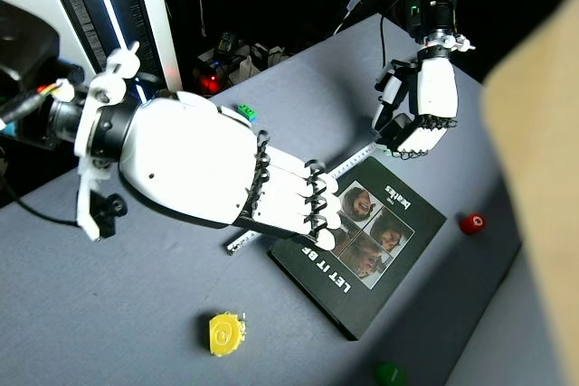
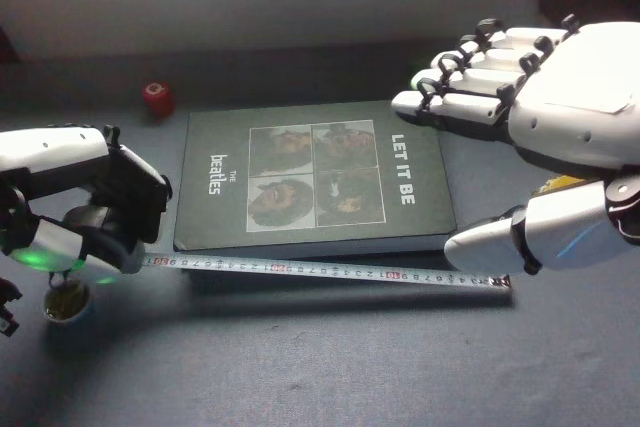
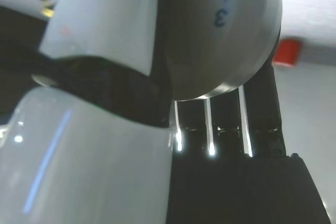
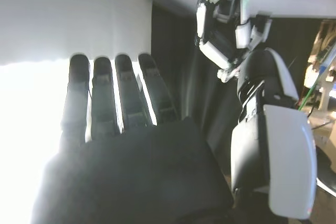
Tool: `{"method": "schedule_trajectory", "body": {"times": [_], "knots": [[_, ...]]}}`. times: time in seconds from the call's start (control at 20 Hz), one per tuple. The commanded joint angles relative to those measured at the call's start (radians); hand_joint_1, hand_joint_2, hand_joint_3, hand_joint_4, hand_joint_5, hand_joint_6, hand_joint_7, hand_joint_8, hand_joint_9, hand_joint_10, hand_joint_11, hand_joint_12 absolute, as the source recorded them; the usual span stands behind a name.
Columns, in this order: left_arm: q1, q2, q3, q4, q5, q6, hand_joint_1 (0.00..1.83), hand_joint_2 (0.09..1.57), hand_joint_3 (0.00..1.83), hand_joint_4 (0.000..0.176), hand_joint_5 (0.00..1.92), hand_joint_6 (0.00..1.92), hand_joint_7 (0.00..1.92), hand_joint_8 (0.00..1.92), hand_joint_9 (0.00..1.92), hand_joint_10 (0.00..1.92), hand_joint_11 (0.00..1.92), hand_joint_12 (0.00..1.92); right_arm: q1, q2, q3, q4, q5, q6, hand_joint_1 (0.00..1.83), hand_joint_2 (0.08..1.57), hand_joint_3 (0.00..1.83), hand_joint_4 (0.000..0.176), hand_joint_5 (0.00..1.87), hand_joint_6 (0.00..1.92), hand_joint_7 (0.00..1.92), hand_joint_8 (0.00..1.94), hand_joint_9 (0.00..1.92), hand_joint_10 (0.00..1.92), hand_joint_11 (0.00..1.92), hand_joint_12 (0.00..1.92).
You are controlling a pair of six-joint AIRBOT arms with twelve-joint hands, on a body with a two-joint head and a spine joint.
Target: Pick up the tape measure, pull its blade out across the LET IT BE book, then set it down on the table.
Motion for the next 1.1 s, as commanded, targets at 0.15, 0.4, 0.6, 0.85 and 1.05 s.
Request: {"method": "schedule_trajectory", "body": {"times": [0.15, 0.4, 0.6, 0.85, 1.05], "knots": [[-0.007, -0.002, 0.003, -0.032, -0.095, -0.006, 1.03, 1.1, 0.0, 0.0, 0.79, 0.0, 0.83, 0.0, 0.77, 0.02, 0.48, 0.79, -0.005, 0.009, -0.003, -0.008, -0.008, -0.036, 0.0, 1.08, 0.0, 0.0, 0.0, 0.0, 0.0, 0.0, 0.0, 0.0, 0.0, 0.29], [-0.015, 0.0, 0.002, -0.033, -0.099, -0.006, 0.72, 1.02, 0.0, 0.0, 0.61, 0.0, 0.59, 0.0, 0.51, 0.0, 0.27, 0.71, -0.007, 0.01, -0.003, -0.008, -0.007, -0.038, 0.0, 1.08, 0.0, 0.0, 0.0, 0.0, 0.0, 0.0, 0.0, 0.0, 0.0, 0.29], [-0.037, 0.005, 0.013, -0.033, -0.1, -0.006, 0.63, 1.0, 0.0, 0.0, 0.54, 0.0, 0.51, 0.0, 0.46, 0.0, 0.22, 0.71, -0.009, 0.01, -0.003, -0.008, -0.007, -0.043, 0.0, 1.08, 0.0, 0.0, 0.0, 0.0, 0.0, 0.0, 0.0, 0.0, 0.0, 0.31], [-0.144, 0.009, 0.032, 0.03, -0.053, -0.03, 0.62, 1.0, 0.0, 0.0, 0.46, 0.0, 0.46, 0.0, 0.42, 0.0, 0.17, 0.74, -0.009, 0.01, -0.003, -0.008, -0.007, -0.043, 0.0, 1.08, 0.0, 0.0, 0.0, 0.0, 0.0, 0.0, 0.0, 0.0, 0.0, 0.31], [-0.34, 0.019, -0.03, 0.138, 0.128, -0.076, 0.62, 0.99, 0.0, 0.0, 0.46, 0.0, 0.46, 0.0, 0.41, 0.0, 0.15, 0.74, -0.009, 0.011, -0.003, -0.008, -0.007, -0.043, 0.0, 1.08, 0.0, 0.0, 0.0, 0.0, 0.0, 0.0, 0.0, 0.0, 0.0, 0.31]]}}
